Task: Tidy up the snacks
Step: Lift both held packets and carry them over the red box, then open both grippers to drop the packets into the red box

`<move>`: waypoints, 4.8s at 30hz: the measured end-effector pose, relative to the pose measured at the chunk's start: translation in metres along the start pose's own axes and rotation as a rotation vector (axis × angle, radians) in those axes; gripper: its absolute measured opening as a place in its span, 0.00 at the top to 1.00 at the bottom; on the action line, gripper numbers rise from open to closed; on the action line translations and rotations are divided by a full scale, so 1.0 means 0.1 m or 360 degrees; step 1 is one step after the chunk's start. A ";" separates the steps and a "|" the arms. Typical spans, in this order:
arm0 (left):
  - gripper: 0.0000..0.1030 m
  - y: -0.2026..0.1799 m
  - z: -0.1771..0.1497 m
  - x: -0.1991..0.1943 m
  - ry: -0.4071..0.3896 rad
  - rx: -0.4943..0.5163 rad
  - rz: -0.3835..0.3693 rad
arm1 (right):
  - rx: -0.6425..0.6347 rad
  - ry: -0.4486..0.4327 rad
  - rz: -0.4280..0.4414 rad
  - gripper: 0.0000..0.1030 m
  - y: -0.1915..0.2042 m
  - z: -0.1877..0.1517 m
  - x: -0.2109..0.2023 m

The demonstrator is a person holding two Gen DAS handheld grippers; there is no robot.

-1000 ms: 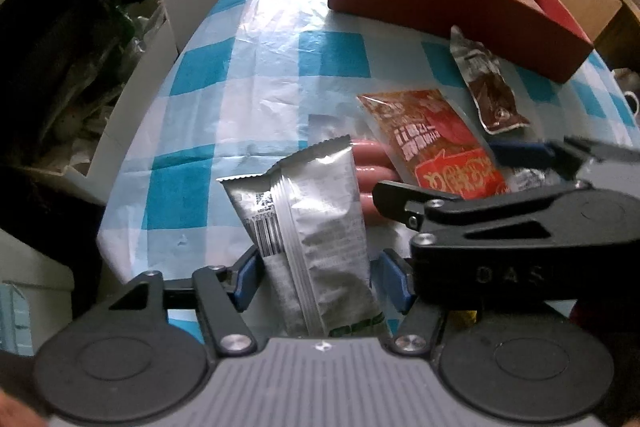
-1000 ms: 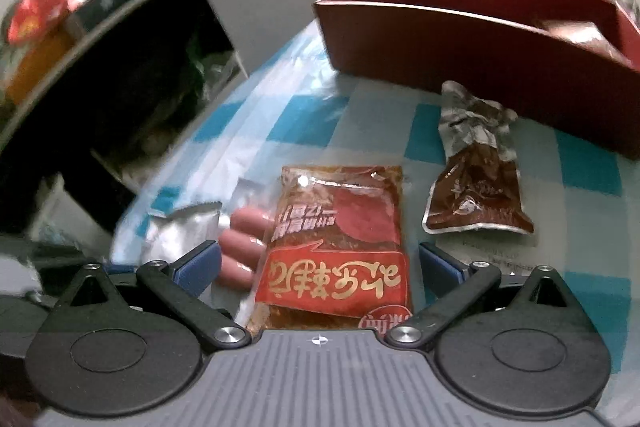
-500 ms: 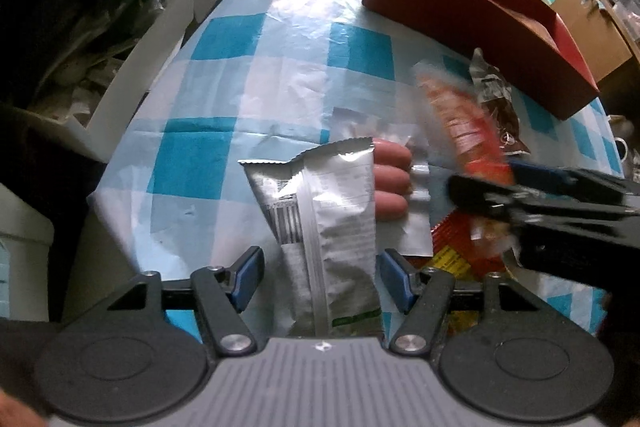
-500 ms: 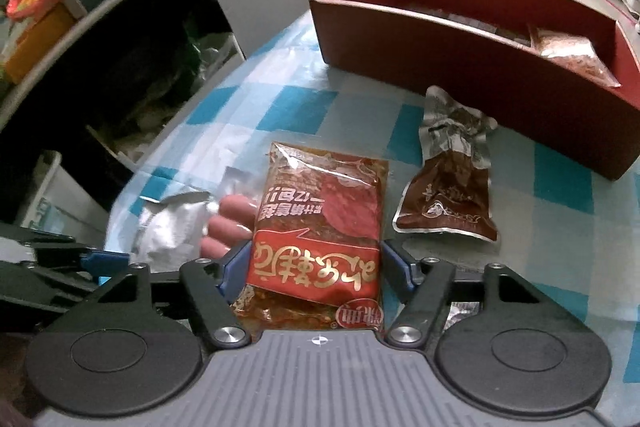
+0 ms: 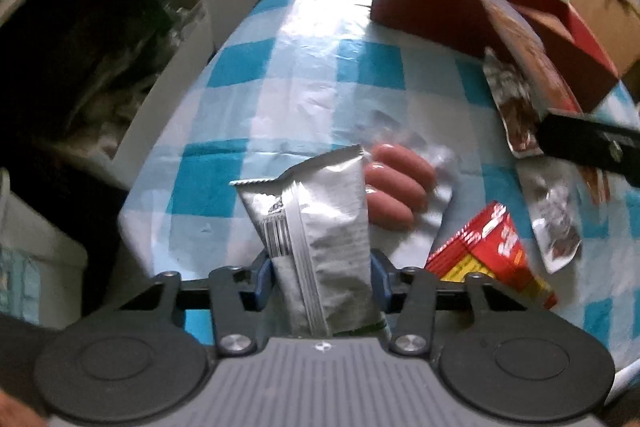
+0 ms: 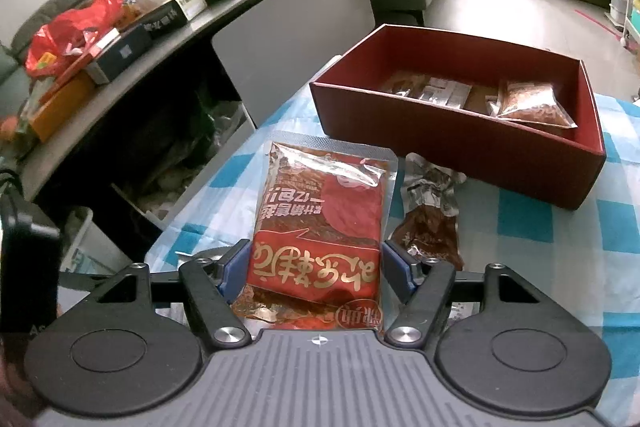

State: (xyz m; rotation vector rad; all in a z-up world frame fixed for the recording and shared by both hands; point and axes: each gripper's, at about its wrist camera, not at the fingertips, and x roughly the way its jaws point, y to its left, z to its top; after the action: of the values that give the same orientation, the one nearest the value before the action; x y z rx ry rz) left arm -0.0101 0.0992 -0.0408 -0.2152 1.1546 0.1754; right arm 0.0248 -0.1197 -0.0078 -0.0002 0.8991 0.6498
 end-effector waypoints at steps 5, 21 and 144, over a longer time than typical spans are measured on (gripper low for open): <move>0.64 0.07 0.05 -0.16 -0.0075 -0.0080 -0.0051 | 0.0005 -0.0046 0.0012 0.27 -0.01 0.04 -0.08; 0.64 -0.28 0.38 -0.34 -0.0250 0.0005 -0.0164 | 0.0038 -0.0084 -0.0067 0.27 -0.08 0.11 -0.05; 0.57 -1.58 2.22 0.84 -0.0511 0.0336 0.0084 | 0.0331 -0.0089 -0.0439 0.21 -1.60 1.16 0.90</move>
State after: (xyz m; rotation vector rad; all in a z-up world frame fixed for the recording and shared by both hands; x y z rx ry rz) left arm 0.2583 0.0065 -0.0199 0.0309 0.8521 0.1276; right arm 0.2330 -0.1721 -0.0413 0.0790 0.8895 0.2968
